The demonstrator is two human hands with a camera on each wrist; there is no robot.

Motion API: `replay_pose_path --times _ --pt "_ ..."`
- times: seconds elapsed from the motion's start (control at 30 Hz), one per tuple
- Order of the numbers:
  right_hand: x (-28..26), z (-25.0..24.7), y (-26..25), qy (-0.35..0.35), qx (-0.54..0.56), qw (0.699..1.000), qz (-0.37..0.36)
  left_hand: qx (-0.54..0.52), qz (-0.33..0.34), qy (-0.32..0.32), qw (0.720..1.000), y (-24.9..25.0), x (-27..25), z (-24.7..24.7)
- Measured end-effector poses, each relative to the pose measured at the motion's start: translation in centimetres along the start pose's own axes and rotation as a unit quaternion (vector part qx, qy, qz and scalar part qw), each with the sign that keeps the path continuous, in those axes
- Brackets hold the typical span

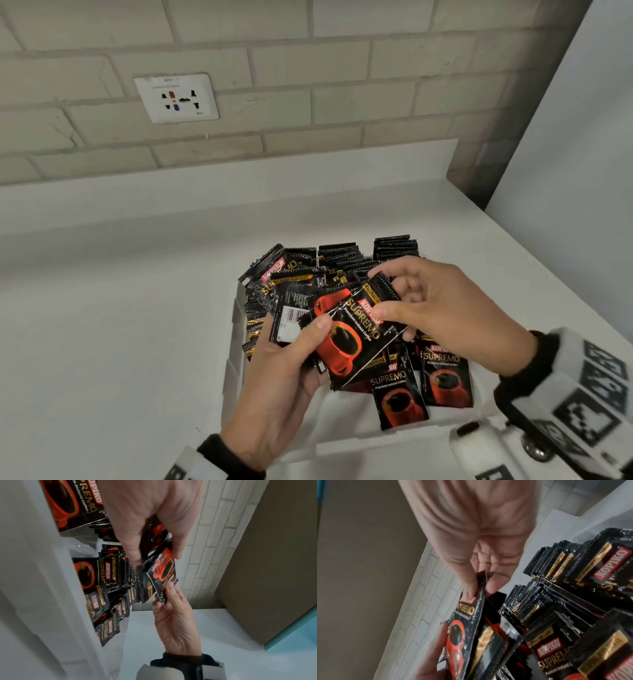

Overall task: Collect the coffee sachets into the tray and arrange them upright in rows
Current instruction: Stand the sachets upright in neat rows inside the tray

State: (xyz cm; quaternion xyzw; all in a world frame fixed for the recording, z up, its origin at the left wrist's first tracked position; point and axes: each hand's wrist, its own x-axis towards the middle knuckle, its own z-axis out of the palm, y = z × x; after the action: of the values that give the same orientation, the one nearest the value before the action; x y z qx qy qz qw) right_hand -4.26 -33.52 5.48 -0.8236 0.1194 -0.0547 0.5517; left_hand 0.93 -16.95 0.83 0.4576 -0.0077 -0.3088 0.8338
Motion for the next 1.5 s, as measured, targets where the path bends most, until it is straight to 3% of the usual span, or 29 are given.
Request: replay_pose_path --times 0.17,0.67,0.9,1.07,1.13,1.3,1.43,1.5 --pt "0.1 0.2 0.0 -0.03 0.033 0.999 0.001 -0.02 -0.022 0.009 1.0 0.2 0.3 -0.7" --pt "0.2 0.0 0.9 -0.02 0.083 0.995 0.049 -0.028 0.034 0.124 0.991 -0.1 0.5 -1.1" --pt "1.1 -1.7 -1.5 0.033 0.072 0.997 0.009 -0.066 0.201 0.142 0.967 6.5 0.9 -2.8" --pt "3.0 0.6 -4.0 -0.055 -0.065 0.996 -0.033 -0.072 0.299 0.132 0.942 10.9 0.5 -4.8" --pt "3.8 2.6 -4.3 -0.125 -0.175 0.974 -0.066 -0.076 0.306 0.136 0.939 11.3 0.6 -5.4" --pt "5.1 8.1 -3.5 -0.265 -0.372 0.883 -0.108 -0.045 0.283 0.168 0.943 10.4 0.6 -5.6" --pt "5.9 10.2 -3.0 -0.301 -0.446 0.836 -0.106 -0.046 0.259 0.184 0.947 10.1 0.6 -6.1" --pt "6.2 10.5 -3.0 -0.268 -0.459 0.839 -0.117 -0.044 0.256 0.191 0.946 10.2 0.7 -6.5"
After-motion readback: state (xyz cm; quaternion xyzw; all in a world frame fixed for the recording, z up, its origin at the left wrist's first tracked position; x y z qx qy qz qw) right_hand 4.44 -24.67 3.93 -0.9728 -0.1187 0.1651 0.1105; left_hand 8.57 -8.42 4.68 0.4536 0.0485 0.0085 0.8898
